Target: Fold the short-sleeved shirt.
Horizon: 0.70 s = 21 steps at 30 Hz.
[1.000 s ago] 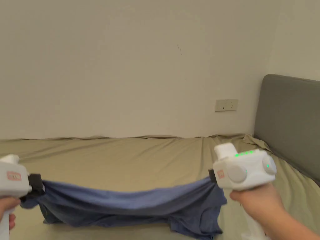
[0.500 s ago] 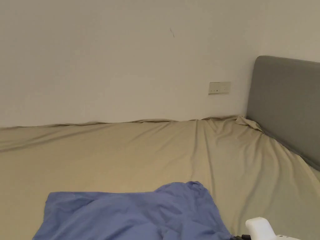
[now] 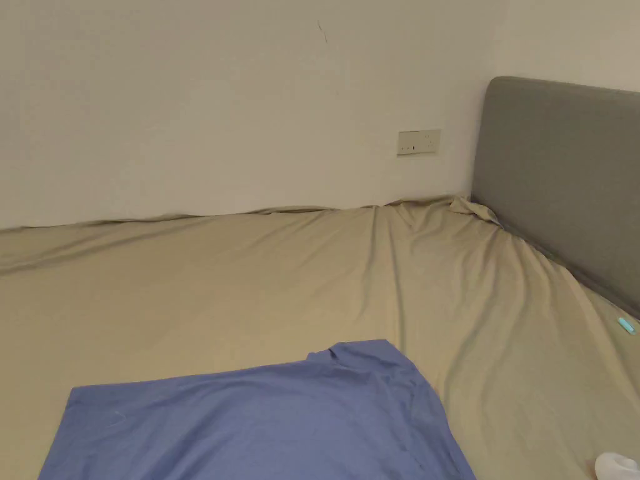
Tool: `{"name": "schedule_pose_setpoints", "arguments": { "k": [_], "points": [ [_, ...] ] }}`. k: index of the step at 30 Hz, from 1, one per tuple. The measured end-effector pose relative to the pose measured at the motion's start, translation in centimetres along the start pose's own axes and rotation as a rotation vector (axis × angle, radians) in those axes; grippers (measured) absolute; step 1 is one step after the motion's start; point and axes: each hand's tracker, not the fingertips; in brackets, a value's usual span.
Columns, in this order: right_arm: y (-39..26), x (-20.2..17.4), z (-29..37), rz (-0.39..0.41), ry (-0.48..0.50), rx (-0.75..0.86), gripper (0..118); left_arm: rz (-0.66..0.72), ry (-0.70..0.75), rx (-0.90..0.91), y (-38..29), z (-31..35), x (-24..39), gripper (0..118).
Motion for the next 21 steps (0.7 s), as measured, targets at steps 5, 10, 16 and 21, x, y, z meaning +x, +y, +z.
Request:
{"name": "schedule_pose_setpoints", "arguments": {
  "k": [5, 10, 16, 21],
  "points": [
    [-1.2, -0.3, -0.7, -0.020, 0.023, -0.079, 6, 0.000, 0.010, -0.057, -1.4, -0.2, -0.7, 2],
    [-1.9, -0.3, -2.1, -0.061, 0.024, -0.152, 6, -0.098, 0.118, -0.160, -1.9, -1.8, -0.3, 2],
    [-2.5, 0.0, -3.5, -0.087, 0.048, -0.240, 6, -0.096, 0.155, -0.213, -2.3, -3.2, -1.0, 2],
    [-2.6, 0.1, -4.8, -0.095, 0.057, -0.286, 6, -0.029, 0.143, -0.243, -2.5, -5.4, -3.9, 2]
  ]
}}
